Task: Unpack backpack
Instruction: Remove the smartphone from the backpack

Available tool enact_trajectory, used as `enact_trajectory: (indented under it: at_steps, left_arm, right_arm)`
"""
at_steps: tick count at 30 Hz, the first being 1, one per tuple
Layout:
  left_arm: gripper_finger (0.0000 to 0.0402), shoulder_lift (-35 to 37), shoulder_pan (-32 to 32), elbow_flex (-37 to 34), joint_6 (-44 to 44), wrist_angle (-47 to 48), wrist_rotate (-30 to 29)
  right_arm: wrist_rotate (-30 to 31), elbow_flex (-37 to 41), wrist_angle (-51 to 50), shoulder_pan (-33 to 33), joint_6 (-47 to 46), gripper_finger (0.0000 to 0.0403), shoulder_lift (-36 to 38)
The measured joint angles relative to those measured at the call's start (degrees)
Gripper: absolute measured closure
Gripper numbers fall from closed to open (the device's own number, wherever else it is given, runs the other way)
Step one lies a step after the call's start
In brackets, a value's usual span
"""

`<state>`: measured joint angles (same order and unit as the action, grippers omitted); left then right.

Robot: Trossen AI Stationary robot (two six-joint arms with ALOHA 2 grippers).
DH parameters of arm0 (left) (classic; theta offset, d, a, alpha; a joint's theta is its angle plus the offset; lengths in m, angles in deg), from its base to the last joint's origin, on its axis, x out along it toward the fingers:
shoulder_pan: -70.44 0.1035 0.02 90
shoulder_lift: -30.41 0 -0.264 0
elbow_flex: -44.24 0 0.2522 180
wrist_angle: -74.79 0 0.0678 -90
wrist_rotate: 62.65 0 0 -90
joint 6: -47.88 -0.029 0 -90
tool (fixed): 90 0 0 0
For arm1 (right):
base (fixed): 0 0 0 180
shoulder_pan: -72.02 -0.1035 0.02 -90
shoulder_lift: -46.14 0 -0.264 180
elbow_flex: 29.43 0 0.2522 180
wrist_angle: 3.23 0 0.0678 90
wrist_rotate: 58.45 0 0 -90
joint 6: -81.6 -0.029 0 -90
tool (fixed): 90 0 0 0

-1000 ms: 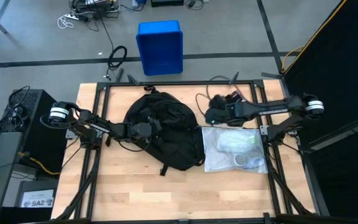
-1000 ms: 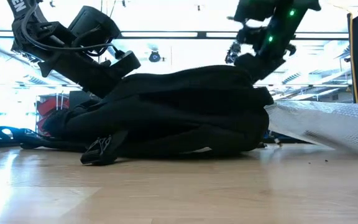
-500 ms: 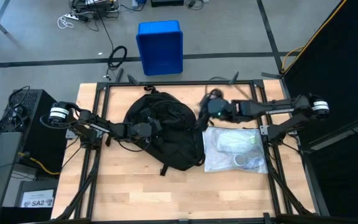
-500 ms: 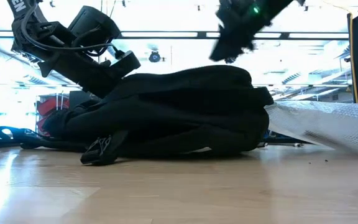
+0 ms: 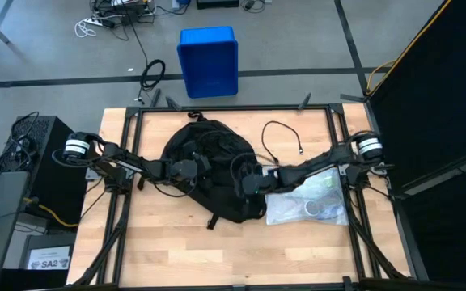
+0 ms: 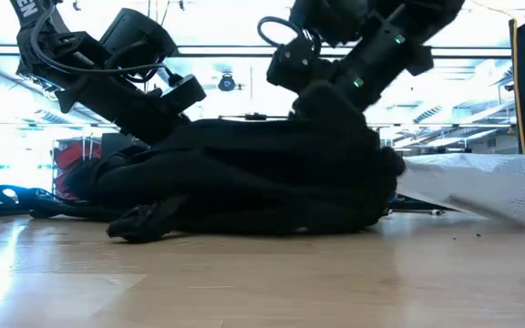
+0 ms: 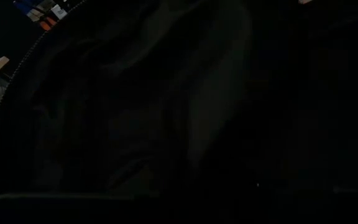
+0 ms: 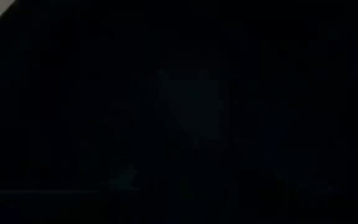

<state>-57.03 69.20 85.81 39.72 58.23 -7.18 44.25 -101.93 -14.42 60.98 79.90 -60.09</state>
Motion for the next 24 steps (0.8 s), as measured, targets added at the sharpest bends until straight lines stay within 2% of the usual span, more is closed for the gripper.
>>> enact_trajectory:
  at_steps: [6,10,17,19,24]
  left_arm:
    - [0.0304,0.0,0.0,0.0,0.0,-0.2,0.3]
    - [0.0304,0.5,-0.8,0.0,-4.5,-0.1,0.3]
    - [0.0304,7.8,-6.0,2.5,-11.2,-0.2,-1.9]
    - [0.0304,10.4,-8.1,3.7,-11.1,-0.4,1.0]
    - [0.0304,12.4,-13.0,4.7,-7.6,-1.8,17.3]
  right_arm:
    - [1.6,-0.1,0.7,-1.9,-0.6,0.0273,-3.1]
    - [3.3,-0.1,-0.7,-1.3,-3.1,0.0275,-3.3]
    - [4.1,-0.1,0.7,1.5,-6.8,0.0276,-3.3]
    - [4.4,0.0,1.0,2.4,-7.9,0.0279,-3.3]
    - [4.6,0.0,5.7,4.1,-8.6,0.0284,-3.4]
